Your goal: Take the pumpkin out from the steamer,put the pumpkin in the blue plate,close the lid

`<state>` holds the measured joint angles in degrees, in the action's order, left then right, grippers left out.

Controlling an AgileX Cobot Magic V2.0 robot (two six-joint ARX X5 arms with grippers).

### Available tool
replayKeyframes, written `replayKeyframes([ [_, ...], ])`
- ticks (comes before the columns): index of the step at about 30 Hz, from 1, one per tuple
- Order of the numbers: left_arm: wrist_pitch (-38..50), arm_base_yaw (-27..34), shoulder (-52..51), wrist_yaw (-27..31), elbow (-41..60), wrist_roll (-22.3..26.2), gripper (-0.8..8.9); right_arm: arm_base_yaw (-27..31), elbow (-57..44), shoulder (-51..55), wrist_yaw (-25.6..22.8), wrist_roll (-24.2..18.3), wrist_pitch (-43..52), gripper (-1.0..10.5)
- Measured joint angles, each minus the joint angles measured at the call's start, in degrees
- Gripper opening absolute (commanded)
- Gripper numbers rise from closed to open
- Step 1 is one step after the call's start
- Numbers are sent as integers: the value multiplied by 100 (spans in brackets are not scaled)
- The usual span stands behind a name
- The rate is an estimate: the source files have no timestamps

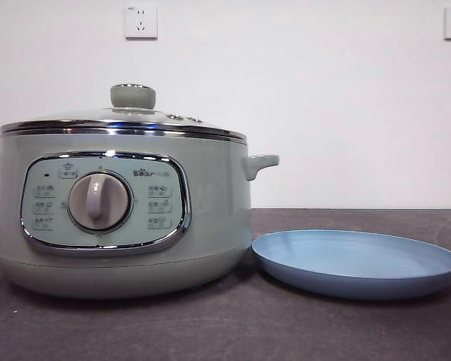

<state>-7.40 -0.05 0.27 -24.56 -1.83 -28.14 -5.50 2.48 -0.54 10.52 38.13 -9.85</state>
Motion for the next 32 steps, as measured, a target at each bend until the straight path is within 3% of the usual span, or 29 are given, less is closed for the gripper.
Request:
replayKeyframes([
  [8,-413,0,7,271,-927,-2,-7,0,907,-494,0,-186,-133,-17],
  [17,-737,0,284,328,-1696,240,-7,0,2245,-1633,48,-807,-332,-17],
  [26,-802,0,1779,195,-2914,1154,-8,0,3620,-2848,640,-1947,-793,-16],
  [32,-1158,0,3012,-184,-3895,1578,-6,0,4509,-3633,1058,-2889,-1401,14],
])
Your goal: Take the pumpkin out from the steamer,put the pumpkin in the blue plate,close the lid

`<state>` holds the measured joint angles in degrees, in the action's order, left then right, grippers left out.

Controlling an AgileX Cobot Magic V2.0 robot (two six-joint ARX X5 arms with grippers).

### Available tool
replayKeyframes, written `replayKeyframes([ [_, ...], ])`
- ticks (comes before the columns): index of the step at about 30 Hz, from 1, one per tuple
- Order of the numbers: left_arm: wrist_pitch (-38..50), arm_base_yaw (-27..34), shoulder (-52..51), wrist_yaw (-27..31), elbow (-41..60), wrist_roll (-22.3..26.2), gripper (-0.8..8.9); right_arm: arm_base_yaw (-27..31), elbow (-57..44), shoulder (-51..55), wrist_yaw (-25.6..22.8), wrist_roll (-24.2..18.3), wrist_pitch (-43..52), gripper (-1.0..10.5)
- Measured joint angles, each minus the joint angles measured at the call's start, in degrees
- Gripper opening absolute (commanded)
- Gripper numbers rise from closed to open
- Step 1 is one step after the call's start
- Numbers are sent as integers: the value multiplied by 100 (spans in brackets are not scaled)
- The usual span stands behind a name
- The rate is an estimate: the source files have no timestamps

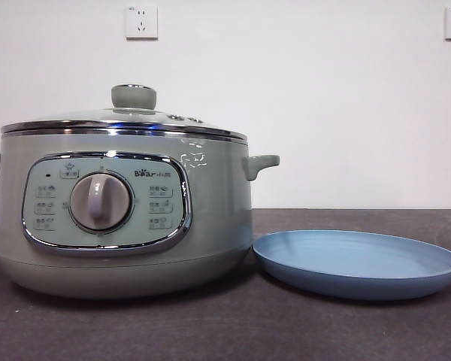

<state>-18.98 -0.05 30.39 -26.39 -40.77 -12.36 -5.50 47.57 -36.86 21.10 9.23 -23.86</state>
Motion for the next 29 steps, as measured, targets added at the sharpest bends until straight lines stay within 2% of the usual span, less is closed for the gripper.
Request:
replayKeyframes([
  [4,-498,0,726,-240,-627,278,9,-2,446,-389,146,-468,-352,160],
  [5,-612,0,874,-286,-750,321,60,-2,516,-452,146,-531,-363,208],
  [6,-675,0,1005,-328,-828,345,148,-2,564,-498,146,-570,-372,246],
  [8,-763,-22,1222,-358,-931,382,404,-2,625,-557,142,-625,-398,320],
  [9,-782,-48,1287,-352,-955,385,483,-2,627,-568,140,-632,-404,343],
  [10,-793,-85,1344,-354,-981,385,506,-2,629,-581,140,-638,-428,371],
  [13,-782,-245,1438,-358,-1012,385,503,-2,629,-616,122,-671,-518,451],
  [18,-573,-634,1685,-313,-1034,385,498,-2,629,-664,122,-671,-584,446],
  [25,-621,-1530,2535,361,-1609,450,498,-2,632,-822,138,-549,-741,442],
  [29,-911,-2046,3152,855,-2149,695,497,-2,632,-929,138,-468,-988,441],
])
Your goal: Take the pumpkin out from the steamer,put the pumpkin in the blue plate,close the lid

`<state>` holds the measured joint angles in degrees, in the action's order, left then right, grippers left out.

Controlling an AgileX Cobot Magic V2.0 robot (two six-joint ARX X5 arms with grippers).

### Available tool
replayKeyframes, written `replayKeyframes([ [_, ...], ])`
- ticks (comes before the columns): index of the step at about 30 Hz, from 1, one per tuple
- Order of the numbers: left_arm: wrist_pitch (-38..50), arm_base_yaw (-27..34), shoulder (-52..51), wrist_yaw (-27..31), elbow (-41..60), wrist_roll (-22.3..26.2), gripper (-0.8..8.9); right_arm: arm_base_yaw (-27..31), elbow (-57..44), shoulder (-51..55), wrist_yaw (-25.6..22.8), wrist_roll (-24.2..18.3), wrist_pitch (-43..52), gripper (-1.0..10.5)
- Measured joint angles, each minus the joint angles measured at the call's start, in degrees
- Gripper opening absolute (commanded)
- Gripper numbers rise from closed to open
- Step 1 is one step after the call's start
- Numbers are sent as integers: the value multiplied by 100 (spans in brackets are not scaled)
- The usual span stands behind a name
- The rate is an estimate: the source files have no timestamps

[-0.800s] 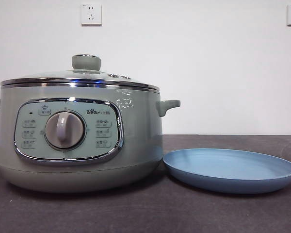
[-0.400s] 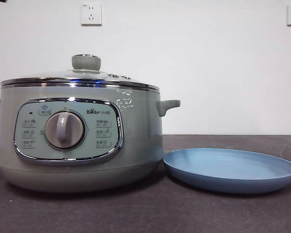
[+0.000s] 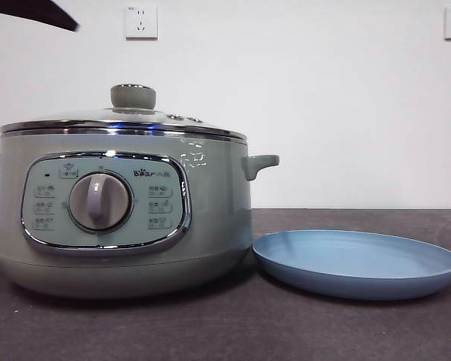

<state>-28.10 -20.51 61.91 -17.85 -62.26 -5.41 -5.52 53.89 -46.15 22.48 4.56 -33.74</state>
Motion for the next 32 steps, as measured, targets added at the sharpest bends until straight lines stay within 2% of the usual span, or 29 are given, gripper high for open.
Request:
replayKeyframes([
  [6,-398,-522,911,831,-505,385,497,0,0,-44,2,17,-136,441],
  [8,-431,-595,1141,909,-535,442,497,0,0,-44,0,17,-138,441],
  [13,-479,-636,1526,951,-535,490,481,0,0,-44,0,17,-138,441],
  [19,-549,-636,1585,946,-535,498,283,0,0,-44,-2,17,-138,441],
  [22,-553,-638,1585,922,-535,501,218,0,0,-44,-2,17,-138,441],
  [32,-654,-640,1589,929,-566,632,201,0,0,-44,-2,17,-138,441],
])
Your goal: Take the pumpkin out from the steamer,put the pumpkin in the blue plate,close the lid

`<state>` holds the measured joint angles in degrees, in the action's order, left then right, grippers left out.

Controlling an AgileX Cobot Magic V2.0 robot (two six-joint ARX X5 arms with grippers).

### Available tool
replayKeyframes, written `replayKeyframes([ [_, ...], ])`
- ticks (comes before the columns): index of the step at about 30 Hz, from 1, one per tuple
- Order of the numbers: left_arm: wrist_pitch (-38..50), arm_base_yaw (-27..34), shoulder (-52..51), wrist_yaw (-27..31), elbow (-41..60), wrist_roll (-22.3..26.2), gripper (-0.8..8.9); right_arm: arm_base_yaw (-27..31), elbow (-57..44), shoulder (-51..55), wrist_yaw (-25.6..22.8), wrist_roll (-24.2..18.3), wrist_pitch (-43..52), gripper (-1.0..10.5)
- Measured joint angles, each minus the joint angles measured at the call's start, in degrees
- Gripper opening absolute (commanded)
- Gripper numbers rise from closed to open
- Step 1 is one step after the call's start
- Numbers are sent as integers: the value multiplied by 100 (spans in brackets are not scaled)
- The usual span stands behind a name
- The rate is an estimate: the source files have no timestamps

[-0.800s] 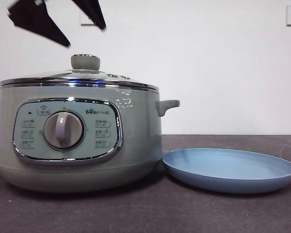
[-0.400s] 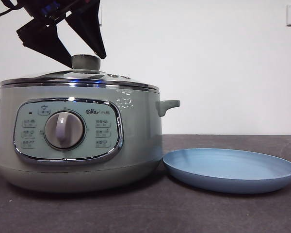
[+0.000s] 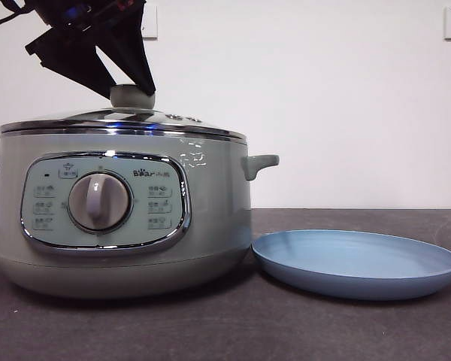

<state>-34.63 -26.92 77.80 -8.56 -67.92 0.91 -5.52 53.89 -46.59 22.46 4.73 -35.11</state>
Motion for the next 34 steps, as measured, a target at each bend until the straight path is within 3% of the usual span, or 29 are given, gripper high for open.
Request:
replayKeyframes([
  [4,4,2,4,0,-2,13,-21,0,0,0,0,0,0,441],
  [21,83,0,-131,9,-2,122,-8,-61,0,-17,2,33,-42,441],
  [26,90,0,-584,122,-59,125,-8,-439,0,-66,4,-149,103,441],
  [34,87,0,-1497,909,-79,125,-9,-1561,13,-708,-2,-299,662,454],
])
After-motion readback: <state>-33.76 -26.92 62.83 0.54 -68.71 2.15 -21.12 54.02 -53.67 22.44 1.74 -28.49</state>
